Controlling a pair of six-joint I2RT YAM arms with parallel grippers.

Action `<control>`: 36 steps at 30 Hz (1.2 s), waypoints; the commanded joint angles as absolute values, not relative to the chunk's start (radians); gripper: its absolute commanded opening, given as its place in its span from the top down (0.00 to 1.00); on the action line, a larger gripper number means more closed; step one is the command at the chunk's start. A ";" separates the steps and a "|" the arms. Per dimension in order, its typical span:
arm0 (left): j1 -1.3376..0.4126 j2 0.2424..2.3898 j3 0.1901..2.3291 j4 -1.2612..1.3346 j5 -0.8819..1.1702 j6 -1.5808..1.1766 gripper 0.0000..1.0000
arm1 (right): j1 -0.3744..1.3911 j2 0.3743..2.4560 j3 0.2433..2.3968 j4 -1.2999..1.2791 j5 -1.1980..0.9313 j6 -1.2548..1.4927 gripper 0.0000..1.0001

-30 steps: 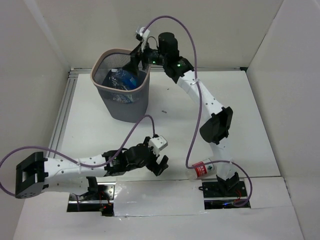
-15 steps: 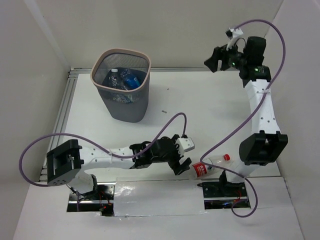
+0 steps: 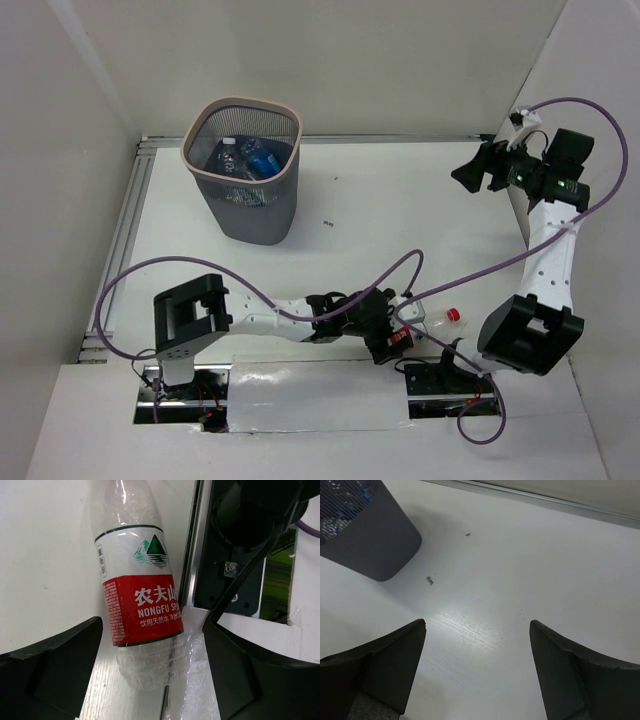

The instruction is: Put the plastic bottles in the bin

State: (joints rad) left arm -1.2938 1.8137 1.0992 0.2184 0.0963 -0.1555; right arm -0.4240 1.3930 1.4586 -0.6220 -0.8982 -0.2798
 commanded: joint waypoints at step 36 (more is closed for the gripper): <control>-0.964 1.467 1.324 0.041 -0.310 -0.077 0.94 | -0.515 1.209 1.192 -0.558 -0.841 -0.293 0.82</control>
